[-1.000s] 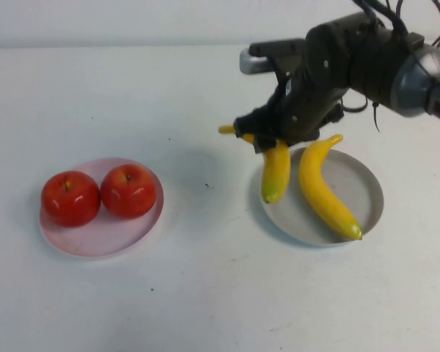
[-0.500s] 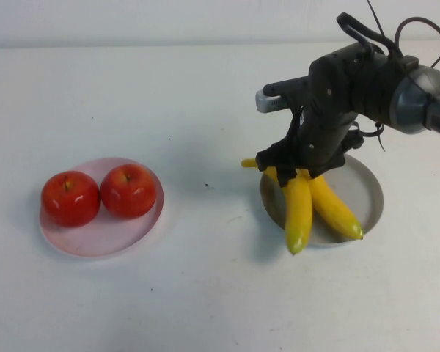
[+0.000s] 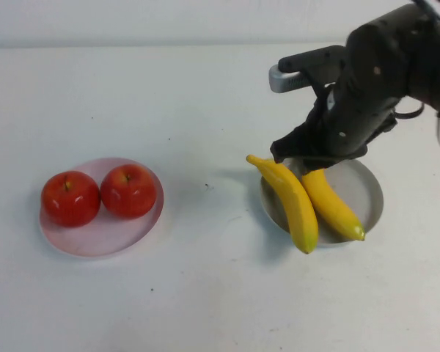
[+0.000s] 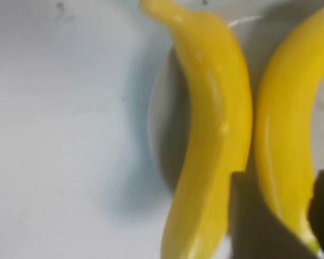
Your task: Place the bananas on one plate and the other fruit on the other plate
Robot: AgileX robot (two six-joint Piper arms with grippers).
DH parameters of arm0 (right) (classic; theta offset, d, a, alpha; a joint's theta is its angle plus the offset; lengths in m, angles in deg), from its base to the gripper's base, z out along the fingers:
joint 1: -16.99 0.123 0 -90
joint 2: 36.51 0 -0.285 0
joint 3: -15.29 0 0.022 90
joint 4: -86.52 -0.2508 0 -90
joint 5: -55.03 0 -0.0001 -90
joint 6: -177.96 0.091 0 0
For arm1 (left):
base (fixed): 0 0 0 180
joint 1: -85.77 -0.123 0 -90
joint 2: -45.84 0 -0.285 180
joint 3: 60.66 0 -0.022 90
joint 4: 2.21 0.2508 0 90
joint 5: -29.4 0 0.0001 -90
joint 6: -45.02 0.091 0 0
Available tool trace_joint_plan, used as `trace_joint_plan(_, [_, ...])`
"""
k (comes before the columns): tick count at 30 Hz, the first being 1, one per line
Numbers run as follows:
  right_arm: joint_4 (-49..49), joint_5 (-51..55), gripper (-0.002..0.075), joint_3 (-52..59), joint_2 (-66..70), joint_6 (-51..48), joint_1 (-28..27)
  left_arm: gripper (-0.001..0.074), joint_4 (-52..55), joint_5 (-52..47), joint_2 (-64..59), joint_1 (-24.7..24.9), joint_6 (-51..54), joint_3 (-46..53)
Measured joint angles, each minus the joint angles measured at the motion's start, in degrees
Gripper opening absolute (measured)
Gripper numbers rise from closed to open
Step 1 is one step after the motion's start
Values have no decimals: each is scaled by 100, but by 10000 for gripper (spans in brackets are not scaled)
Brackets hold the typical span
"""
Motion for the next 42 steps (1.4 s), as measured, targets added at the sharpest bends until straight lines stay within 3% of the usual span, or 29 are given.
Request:
trace_joint_plan(4, [-160,-93,73,939,-1098,0,86,4,0,0,0,0,0,0])
trace_joint_plan(7, [-248,185,9,1547,-1827,-133,86,4,0,0,0,0,0,0])
trace_joint_plan(16, [-1491,500,-14,3087,-3702,-1256,86,4,0,0,0,0,0,0])
trace_joint_plan(27, [-1401,291,-15,3556,-4295,-1629,86,4,0,0,0,0,0,0])
trace_joint_plan(31, [-1389,-484,-15,4020,-4316,-1723,86,4,0,0,0,0,0,0])
trace_joint_plan(35, [-1246,-2069,-15,4935,-4697,-1846,-91,4,0,0,0,0,0,0])
trace_joint_plan(39, [-1148,-3871,-15,6304,-5513,-2225,-879,4,0,0,0,0,0,0])
trace_joint_plan(42, [-1134,-4513,-15,7157,-6332,-2414,-1592,4,0,0,0,0,0,0])
